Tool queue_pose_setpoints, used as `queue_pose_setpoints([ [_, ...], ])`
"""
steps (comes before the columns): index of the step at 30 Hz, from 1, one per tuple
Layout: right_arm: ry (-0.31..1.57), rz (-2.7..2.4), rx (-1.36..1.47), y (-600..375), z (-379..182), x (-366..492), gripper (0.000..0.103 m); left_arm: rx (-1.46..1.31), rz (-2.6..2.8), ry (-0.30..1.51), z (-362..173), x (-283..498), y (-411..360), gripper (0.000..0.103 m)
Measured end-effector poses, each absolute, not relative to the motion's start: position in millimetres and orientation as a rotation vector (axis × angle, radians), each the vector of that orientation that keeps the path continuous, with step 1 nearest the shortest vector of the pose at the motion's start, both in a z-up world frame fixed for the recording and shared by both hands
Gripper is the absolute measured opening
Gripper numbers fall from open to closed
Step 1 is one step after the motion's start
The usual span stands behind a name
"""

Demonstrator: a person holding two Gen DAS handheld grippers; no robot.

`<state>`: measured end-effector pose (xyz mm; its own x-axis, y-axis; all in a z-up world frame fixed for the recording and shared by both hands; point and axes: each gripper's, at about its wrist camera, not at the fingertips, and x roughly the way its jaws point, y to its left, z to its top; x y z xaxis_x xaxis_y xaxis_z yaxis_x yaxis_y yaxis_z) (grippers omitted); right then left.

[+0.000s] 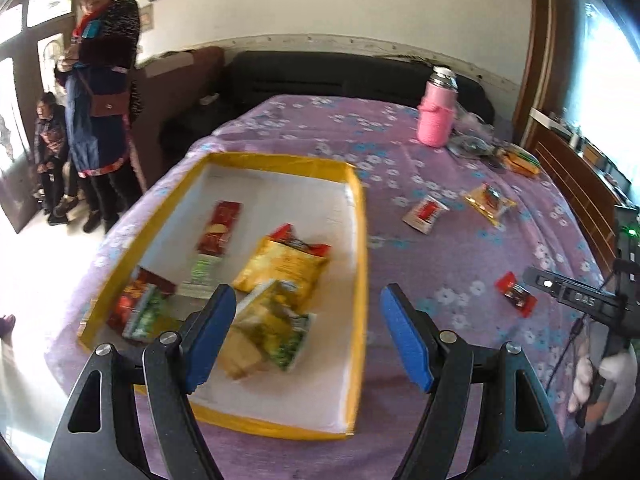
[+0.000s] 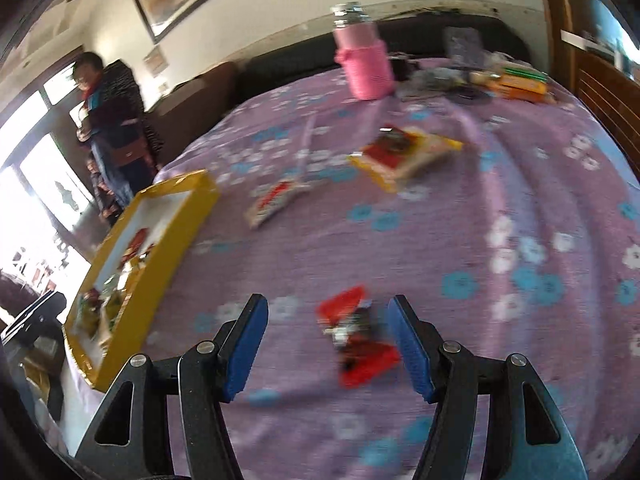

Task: Organize snacks
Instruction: 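Grasp the white-and-red packet with the left tool while the right tool grasps a red chocolate candy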

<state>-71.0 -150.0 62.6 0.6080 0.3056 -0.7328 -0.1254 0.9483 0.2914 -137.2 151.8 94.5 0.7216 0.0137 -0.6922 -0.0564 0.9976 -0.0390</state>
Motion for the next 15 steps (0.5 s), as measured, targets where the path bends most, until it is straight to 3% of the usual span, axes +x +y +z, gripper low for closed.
queue_pose_setpoints([
  [15,0.948,0.239,-0.064,-111,36,-55,0.063,0.001,-0.241,0.865,97,-61,77,0.075],
])
